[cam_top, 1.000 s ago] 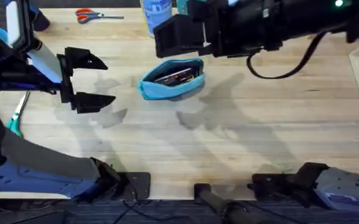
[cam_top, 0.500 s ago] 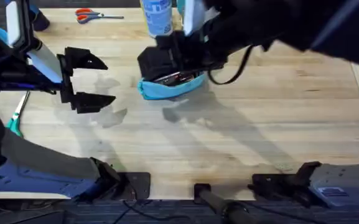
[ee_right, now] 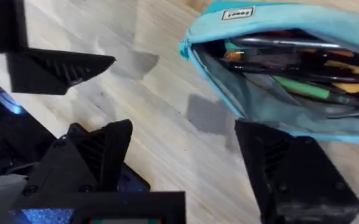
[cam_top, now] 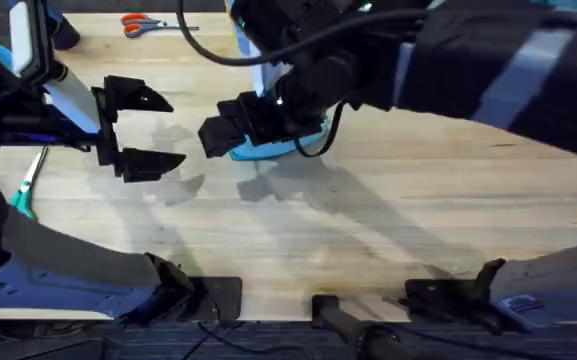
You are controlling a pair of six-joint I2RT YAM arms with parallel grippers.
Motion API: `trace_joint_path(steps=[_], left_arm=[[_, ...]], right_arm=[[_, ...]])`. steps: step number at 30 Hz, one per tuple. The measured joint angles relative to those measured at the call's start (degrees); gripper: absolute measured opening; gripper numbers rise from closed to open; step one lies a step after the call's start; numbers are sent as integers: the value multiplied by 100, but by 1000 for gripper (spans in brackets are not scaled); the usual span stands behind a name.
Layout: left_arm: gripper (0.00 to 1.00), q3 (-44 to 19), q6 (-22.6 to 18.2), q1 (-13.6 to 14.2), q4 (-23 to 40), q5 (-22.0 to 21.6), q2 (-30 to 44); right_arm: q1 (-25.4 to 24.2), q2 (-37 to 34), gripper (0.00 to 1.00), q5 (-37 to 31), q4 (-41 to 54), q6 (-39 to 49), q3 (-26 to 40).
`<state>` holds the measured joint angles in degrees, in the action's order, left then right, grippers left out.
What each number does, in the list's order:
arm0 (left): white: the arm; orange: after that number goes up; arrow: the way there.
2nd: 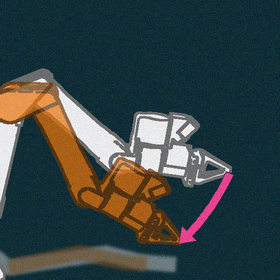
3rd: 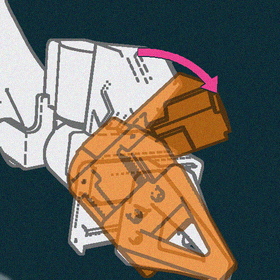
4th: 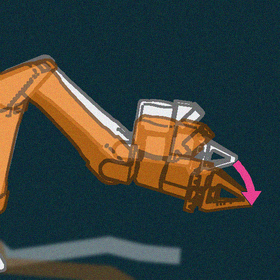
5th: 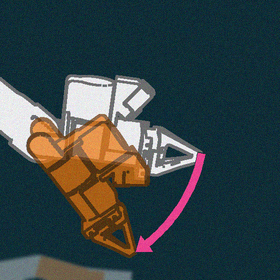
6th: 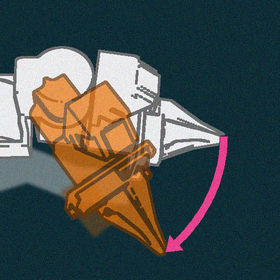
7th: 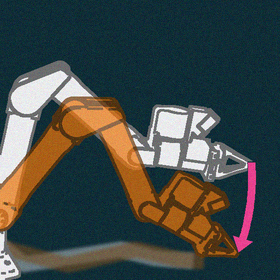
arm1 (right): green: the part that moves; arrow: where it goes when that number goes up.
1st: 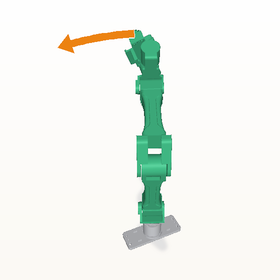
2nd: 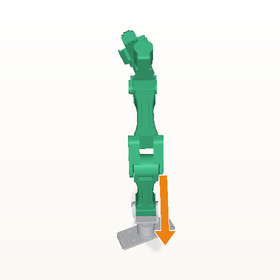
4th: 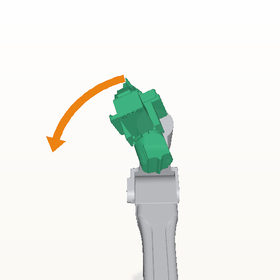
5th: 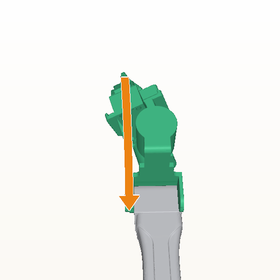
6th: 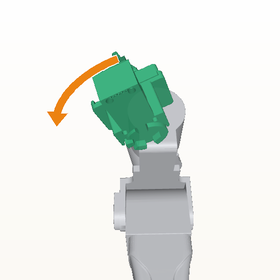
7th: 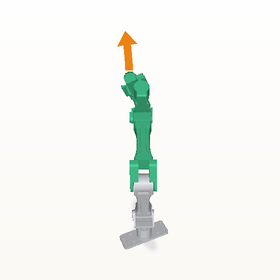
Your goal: Unzip the bag, pick up the pens from the table one at a time and place them inside, then zip the bag closed.
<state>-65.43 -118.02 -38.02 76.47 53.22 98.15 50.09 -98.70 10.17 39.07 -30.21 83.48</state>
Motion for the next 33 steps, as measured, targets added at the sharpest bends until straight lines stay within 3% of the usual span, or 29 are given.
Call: trace_joint_path(steps=[14,33], left_arm=[[994,0,0,0,-2,1,0],[994,0,0,0,0,1,0]], right_arm=[[0,-107,995,145,-306,-99,-9],[168,-467,996,-96,-735,-991,-9]])
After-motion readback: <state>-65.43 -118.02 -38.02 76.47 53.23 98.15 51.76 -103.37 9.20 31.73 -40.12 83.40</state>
